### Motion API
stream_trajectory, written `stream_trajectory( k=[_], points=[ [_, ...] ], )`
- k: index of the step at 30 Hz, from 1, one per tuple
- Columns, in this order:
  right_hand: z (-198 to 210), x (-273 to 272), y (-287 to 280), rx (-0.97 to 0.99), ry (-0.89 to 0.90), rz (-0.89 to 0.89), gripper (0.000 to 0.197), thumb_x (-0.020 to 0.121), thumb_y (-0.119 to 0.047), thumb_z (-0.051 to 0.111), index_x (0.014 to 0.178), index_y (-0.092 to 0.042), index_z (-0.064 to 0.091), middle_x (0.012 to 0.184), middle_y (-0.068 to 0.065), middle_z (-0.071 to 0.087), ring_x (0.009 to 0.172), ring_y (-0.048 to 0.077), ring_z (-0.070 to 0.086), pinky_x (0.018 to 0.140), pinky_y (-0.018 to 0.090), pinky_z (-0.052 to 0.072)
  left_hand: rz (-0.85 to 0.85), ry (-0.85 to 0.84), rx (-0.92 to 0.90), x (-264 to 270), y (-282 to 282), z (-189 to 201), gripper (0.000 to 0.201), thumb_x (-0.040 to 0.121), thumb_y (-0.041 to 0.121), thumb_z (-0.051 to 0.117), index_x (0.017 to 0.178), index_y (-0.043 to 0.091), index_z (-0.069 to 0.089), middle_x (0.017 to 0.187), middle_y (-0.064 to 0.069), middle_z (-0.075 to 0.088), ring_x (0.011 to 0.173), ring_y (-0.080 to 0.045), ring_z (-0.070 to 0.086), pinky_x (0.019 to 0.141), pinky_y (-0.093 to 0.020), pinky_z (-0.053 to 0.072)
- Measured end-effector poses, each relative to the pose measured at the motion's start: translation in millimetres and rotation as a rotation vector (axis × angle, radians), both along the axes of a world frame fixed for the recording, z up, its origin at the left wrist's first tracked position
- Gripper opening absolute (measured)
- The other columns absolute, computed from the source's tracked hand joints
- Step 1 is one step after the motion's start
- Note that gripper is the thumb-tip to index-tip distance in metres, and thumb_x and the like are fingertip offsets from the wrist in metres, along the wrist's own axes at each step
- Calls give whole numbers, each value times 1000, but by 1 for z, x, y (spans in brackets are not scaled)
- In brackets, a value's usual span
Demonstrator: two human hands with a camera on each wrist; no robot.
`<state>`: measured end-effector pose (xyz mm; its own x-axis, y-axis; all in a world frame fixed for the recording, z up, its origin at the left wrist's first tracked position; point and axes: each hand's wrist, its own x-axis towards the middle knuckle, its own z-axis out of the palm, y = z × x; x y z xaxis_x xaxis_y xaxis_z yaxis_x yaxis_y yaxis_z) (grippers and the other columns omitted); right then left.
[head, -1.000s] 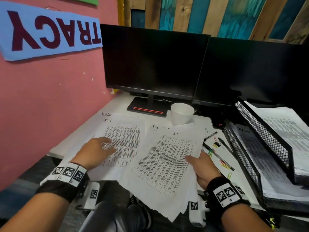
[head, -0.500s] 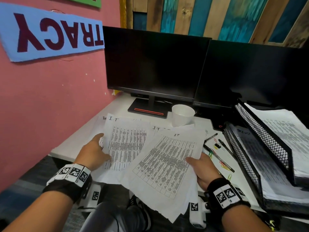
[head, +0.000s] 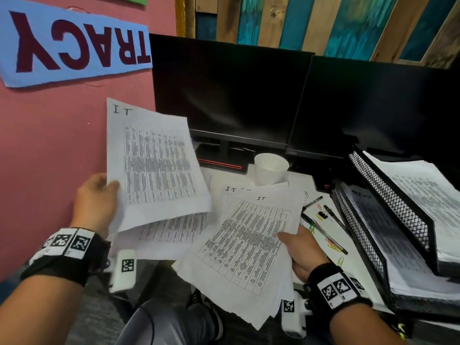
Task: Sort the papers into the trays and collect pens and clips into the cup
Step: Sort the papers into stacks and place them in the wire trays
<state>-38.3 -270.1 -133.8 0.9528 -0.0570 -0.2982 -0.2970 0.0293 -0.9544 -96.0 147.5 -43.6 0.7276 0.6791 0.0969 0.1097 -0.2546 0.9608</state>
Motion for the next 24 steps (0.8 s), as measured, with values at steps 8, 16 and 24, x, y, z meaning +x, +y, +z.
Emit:
stream_trajectory(
  k=[8,16,24],
  points=[
    [11,-2,3,224,31,-44,32,110,-27,52,134,-11,66,124,13,77,116,34,73,110,54,51,-384,238,1,-2,-70,-28,26,102,16,55,123,22,68,73,-3,76,42,-10,58,43,-26,45],
    [1,-2,-2,70,-66,102,41,97,-3,69,135,-17,67,126,7,77,117,33,72,107,59,51,-771,361,269,-5,-120,-38,16,107,33,56,116,45,63,102,12,78,87,-12,76,79,-38,61],
    [-3,1,-3,-6,-47,68,42,95,9,62,128,-15,70,120,9,78,112,35,73,102,61,55,-445,421,380,1,-67,-26,39,98,42,68,133,27,68,148,-1,61,128,-22,61,108,-39,45]
  ],
)
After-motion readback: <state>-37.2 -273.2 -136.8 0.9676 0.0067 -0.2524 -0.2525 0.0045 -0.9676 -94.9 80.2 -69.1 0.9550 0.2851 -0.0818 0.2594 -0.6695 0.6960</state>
